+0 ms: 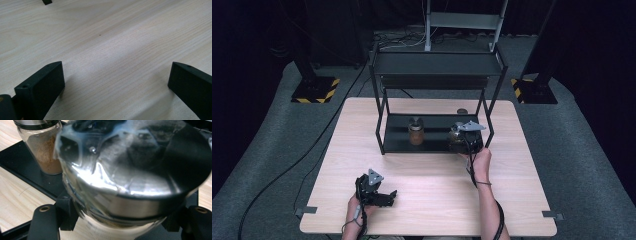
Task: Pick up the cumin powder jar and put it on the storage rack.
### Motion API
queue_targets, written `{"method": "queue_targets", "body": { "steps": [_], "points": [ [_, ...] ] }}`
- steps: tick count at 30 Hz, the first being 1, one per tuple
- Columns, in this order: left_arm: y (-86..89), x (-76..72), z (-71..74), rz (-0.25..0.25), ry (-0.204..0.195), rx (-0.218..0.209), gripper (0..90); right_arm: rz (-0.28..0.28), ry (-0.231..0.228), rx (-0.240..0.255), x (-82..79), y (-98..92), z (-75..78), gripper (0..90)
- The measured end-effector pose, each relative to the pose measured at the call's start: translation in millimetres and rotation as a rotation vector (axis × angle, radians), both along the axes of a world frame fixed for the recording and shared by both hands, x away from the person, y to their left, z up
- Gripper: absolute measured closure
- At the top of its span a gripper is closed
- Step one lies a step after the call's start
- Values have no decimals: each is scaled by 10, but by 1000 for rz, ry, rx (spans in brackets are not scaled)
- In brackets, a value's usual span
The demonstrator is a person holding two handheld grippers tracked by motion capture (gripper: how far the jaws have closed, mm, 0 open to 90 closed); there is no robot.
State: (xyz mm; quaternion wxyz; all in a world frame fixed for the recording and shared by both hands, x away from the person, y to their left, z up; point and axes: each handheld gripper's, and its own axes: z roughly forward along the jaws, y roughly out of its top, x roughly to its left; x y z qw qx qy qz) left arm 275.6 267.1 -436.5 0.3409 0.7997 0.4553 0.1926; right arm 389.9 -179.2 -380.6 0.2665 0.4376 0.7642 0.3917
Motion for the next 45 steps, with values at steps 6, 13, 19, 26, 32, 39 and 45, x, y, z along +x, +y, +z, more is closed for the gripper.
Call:
{"method": "queue_targets", "body": {
  "steps": [6,13,19,26,32,39,45],
  "points": [
    [-1,-3,-5,3,-1,-3,5,3,5,0,37,14,3,301],
    [-1,-3,-4,2,-1,-3,4,6,12,-3,96,45,13,301],
    [-1,-3,-5,3,-1,-4,4,8,19,-5,154,71,11,301],
    [-1,-3,-4,2,-1,-3,4,10,20,-4,211,92,-15,301],
    [-1,-3,-4,2,-1,-3,4,8,22,-5,258,119,-55,301],
    [-1,-3,-4,2,-1,-3,4,8,29,1,314,141,-95,301],
    [-1,-3,-4,2,-2,-3,5,6,30,-3,360,162,-133,301]
  ]
}}
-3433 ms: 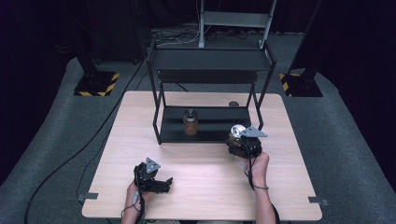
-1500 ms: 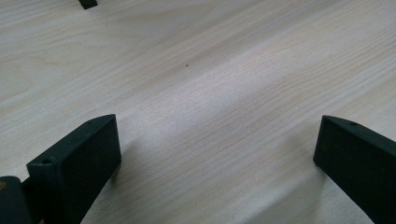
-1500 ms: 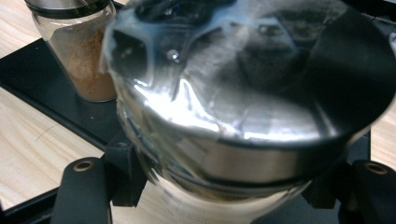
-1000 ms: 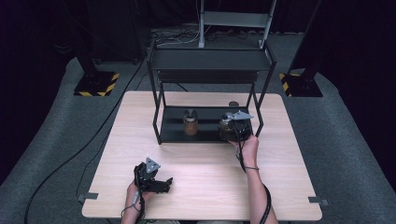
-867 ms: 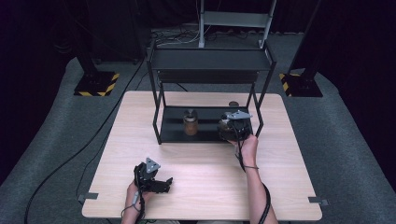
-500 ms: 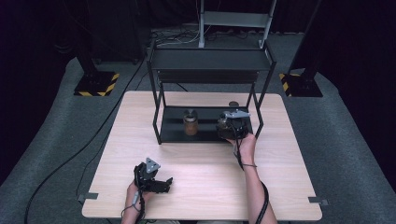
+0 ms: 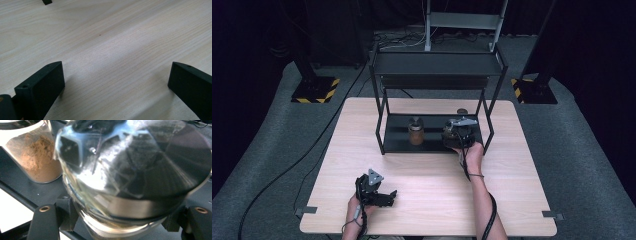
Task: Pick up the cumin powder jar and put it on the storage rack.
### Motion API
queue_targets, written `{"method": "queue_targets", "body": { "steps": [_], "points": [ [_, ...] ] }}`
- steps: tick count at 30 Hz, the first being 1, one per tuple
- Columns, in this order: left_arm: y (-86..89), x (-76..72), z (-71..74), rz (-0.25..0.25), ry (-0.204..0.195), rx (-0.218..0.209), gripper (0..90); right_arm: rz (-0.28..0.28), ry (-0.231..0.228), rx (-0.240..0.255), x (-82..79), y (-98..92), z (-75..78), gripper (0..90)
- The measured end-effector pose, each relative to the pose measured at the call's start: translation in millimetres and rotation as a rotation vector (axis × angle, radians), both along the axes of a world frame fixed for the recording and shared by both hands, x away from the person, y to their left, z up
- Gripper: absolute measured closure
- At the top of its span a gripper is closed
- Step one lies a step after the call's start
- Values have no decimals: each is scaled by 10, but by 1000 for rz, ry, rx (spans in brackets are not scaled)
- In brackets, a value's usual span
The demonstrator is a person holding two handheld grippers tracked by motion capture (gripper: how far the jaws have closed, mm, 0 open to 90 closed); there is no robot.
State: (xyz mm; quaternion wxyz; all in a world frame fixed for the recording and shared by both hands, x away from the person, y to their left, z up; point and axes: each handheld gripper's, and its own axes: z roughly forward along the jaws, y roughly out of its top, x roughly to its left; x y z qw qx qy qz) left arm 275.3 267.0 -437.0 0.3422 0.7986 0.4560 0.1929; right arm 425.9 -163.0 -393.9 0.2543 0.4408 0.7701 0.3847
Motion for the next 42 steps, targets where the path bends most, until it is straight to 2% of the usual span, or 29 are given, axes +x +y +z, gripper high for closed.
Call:
{"method": "queue_targets", "body": {
  "steps": [22,37,42],
  "points": [
    [-1,0,2,0,1,1,5,8,-4,10,106,69,-56,301],
    [0,1,2,-1,1,2,5,7,17,8,177,118,-94,301],
    [-1,0,3,-1,1,2,5,4,24,31,189,85,-114,301]
  ]
}}
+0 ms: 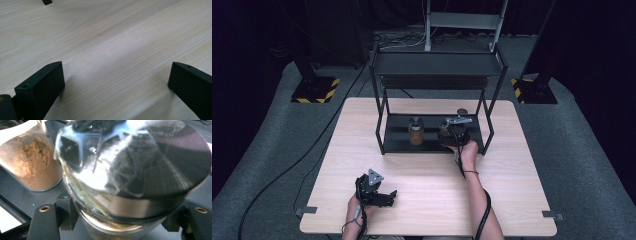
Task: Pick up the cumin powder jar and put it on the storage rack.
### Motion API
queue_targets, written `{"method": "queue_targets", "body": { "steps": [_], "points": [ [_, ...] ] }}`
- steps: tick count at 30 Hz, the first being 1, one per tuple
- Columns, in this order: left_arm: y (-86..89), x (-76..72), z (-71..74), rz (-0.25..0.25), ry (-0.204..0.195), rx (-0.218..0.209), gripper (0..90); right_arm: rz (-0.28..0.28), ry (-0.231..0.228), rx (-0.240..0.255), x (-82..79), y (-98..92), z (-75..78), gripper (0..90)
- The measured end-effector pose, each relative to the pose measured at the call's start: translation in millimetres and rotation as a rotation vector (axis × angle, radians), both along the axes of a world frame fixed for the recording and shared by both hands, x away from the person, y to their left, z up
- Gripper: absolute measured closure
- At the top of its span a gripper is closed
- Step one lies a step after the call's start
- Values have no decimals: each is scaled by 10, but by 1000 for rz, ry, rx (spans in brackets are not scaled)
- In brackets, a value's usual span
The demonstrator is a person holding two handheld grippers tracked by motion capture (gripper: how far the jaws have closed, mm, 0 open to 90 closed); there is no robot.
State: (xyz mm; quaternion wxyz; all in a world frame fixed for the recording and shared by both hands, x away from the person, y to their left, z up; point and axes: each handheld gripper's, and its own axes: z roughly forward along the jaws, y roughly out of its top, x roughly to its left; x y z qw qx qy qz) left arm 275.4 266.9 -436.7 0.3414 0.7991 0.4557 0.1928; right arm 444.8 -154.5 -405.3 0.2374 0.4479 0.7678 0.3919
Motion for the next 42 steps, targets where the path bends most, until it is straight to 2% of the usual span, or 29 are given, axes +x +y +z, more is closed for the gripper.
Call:
{"method": "queue_targets", "body": {
  "steps": [11,20,25,30,35,40,42],
  "points": [
    [0,0,0,0,0,0,5,2,8,14,19,-31,-9,299],
    [0,1,1,0,1,0,5,0,28,-1,54,-4,46,289],
    [0,2,1,0,1,0,5,-20,52,5,58,-7,116,181],
    [0,2,0,0,1,0,5,-27,114,8,74,-49,190,36],
    [0,2,0,0,1,0,5,-31,105,-20,-93,-69,254,9],
    [0,2,1,0,1,0,5,-23,93,-52,-351,-125,296,3],
    [0,1,0,1,0,0,5,-19,84,-50,-480,-175,290,0]
  ]
}}
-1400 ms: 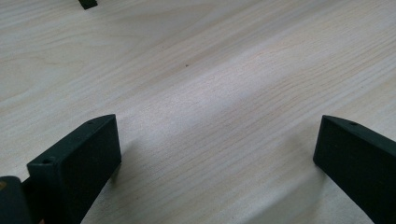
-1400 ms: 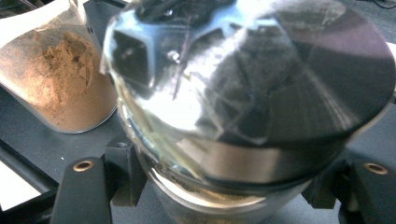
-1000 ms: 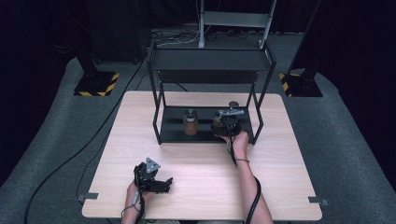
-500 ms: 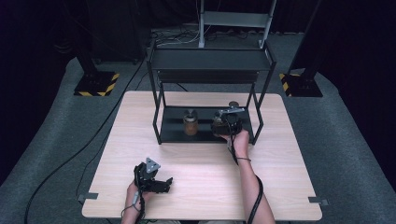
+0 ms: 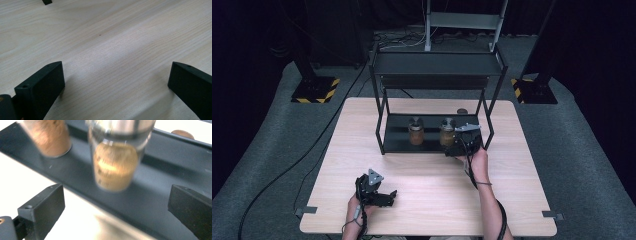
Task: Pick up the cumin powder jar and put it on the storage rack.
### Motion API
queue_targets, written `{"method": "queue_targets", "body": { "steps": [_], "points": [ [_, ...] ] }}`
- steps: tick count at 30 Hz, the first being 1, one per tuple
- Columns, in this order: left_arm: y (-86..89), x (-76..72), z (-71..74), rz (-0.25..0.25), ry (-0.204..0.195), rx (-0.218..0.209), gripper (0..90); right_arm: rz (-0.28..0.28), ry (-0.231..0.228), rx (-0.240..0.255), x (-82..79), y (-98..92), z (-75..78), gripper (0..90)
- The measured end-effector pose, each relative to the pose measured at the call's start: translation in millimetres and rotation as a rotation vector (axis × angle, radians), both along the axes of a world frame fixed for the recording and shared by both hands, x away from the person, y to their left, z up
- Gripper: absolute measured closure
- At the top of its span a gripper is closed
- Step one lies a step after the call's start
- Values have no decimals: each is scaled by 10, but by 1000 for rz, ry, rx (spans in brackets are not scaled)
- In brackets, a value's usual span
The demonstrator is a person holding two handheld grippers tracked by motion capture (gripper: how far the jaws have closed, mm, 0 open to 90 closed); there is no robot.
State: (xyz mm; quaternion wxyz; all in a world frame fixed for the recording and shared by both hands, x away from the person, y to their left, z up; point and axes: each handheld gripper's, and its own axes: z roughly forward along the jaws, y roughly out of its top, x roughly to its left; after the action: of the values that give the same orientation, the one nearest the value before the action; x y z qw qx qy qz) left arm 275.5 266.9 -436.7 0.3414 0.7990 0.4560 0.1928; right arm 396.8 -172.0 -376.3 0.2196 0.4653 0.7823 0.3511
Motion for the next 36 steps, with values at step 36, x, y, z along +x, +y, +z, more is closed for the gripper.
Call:
{"method": "queue_targets", "body": {
  "steps": [36],
  "points": [
    [-5,-6,-3,1,-3,2,6,-113,-18,-2,-1550,-719,-602,0]
  ]
}}
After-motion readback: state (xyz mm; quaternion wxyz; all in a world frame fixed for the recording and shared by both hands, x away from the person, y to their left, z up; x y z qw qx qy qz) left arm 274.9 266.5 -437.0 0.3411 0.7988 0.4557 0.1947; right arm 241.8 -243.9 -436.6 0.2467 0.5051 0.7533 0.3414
